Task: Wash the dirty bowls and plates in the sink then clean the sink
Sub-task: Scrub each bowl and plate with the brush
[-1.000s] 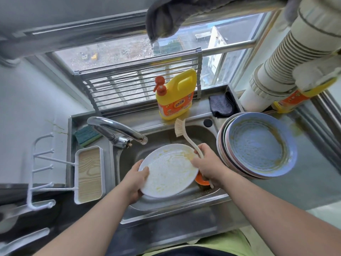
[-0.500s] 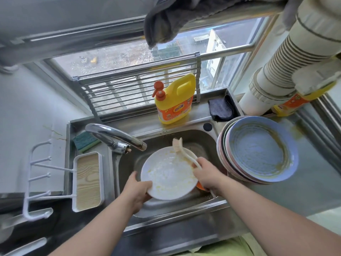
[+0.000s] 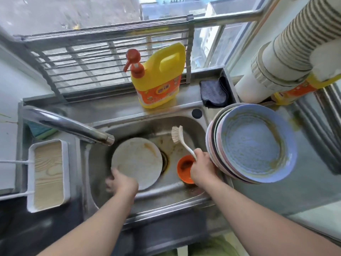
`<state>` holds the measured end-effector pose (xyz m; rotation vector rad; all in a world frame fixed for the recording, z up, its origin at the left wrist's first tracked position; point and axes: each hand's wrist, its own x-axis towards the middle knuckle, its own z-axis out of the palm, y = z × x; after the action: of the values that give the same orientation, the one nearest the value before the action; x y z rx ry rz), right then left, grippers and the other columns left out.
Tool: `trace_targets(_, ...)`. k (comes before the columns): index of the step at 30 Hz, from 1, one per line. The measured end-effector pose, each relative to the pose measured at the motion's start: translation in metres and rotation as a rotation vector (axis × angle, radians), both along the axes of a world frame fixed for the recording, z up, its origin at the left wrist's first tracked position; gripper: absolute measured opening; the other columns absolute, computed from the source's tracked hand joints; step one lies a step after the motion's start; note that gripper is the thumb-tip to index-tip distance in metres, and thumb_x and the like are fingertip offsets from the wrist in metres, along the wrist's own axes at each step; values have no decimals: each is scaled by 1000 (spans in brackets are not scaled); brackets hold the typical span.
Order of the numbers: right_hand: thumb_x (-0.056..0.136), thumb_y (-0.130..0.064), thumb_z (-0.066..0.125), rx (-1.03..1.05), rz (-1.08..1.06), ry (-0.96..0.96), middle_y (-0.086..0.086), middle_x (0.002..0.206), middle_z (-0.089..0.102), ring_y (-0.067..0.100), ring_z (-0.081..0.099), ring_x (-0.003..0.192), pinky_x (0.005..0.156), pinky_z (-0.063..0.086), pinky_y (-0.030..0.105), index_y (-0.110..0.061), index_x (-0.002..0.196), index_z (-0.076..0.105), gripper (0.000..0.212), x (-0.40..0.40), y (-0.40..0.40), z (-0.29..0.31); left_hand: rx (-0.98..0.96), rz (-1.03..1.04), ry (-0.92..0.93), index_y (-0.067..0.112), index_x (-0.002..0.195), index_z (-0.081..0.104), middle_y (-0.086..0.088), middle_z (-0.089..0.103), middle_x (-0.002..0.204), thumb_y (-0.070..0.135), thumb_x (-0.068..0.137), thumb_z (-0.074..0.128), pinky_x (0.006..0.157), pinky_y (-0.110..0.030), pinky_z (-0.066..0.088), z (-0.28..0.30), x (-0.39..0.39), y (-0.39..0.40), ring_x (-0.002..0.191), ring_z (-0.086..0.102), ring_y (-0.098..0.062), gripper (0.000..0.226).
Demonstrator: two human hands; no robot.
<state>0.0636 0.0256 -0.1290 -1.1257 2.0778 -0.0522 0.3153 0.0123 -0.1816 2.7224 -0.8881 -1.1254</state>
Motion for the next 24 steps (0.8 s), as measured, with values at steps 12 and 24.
trace_targets(12, 80, -1, 33, 145, -24, -211, 11, 92, 58, 26, 54, 81, 72, 46, 40, -18, 94, 43, 25, -5, -16, -15, 157, -348, 335, 33, 114, 50, -6, 64, 111, 29, 92, 58, 85, -45, 60, -17, -133, 8, 93, 66, -28, 23)
trace_targets(24, 77, 4, 36, 44, -136, -369, 7, 103, 65, 27, 61, 95, 80, 54, 42, -24, 92, 48, 34, 10, -17, -13, 54, -440, 115, 21, 114, 48, -8, 58, 109, 13, 96, 57, 77, -40, 51, -30, -101, 9, 87, 59, -27, 21)
